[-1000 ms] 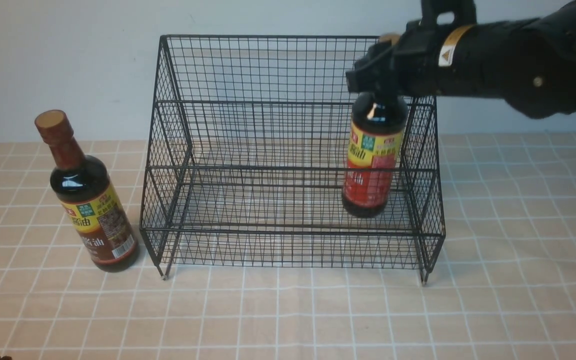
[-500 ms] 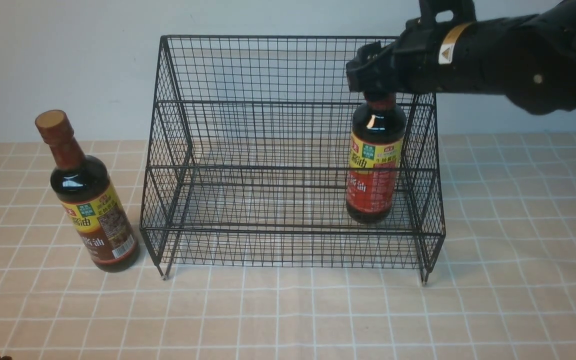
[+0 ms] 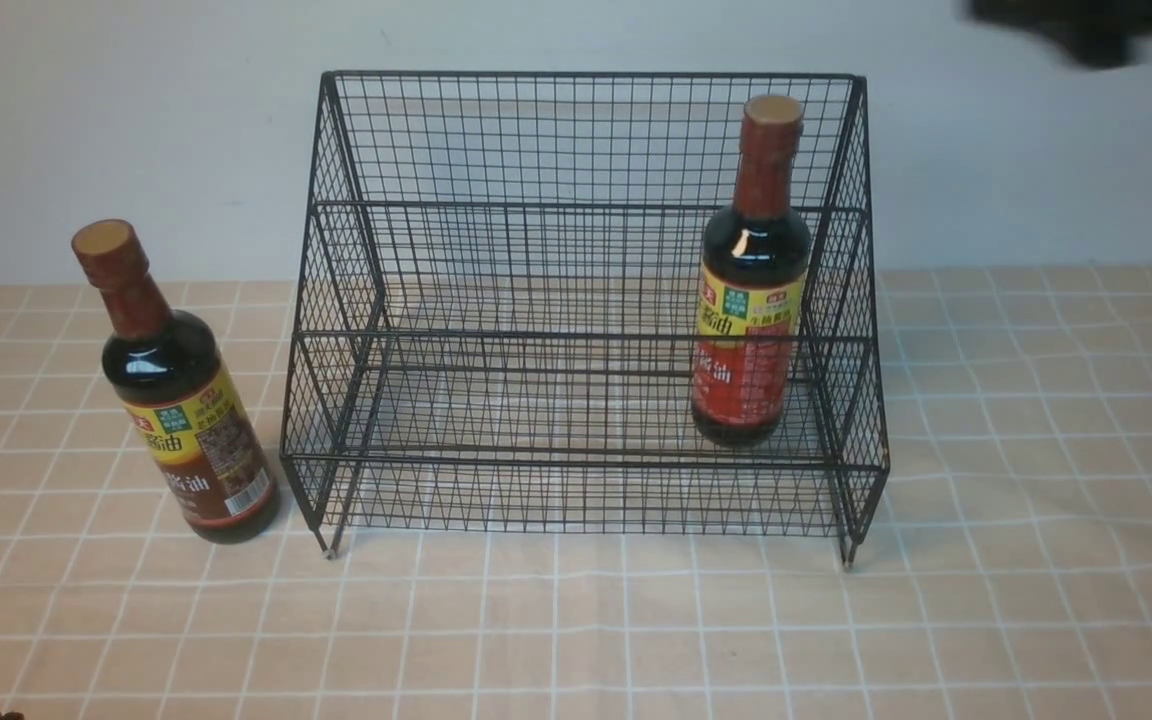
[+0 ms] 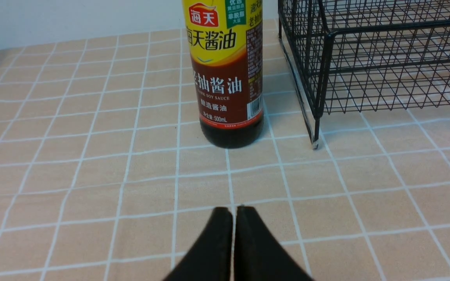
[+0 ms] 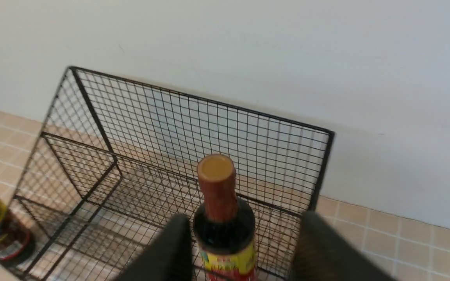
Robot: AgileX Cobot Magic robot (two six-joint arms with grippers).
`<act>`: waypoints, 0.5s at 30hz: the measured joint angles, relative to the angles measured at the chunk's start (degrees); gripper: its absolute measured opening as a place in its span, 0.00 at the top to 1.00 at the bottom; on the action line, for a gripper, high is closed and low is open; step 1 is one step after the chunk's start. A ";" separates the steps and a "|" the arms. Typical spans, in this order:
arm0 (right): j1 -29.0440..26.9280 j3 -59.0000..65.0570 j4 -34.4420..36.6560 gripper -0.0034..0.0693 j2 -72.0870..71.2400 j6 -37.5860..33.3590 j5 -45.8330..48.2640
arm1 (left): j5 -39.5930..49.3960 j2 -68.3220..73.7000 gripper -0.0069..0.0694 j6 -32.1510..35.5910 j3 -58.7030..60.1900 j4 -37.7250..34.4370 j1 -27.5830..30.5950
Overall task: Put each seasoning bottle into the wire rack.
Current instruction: Use the left arm to grab the condiment bottle closest to it
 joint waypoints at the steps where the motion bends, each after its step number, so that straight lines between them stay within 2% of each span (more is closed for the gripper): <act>1: 0.00 0.00 0.00 0.68 -2.65 0.32 1.42 | 0.00 0.00 0.92 0.00 0.00 0.00 0.00; 2: 0.00 0.13 0.00 0.74 -4.25 0.45 2.09 | 0.00 0.00 0.92 0.00 0.00 0.00 0.00; 3: 0.00 0.86 0.08 0.86 -8.13 0.84 2.90 | 0.00 0.00 0.92 0.00 0.00 0.00 0.00; 5: 0.00 4.69 0.32 0.93 -14.70 1.56 2.51 | 0.00 0.00 0.92 0.00 0.00 0.00 0.00; 10: 0.00 17.20 0.25 0.97 -28.44 6.08 -5.13 | 0.00 0.00 0.92 0.00 0.00 0.00 0.00; 15: 0.00 31.52 2.03 0.97 -39.14 8.73 -17.21 | 0.00 0.00 0.92 0.00 0.00 0.00 0.00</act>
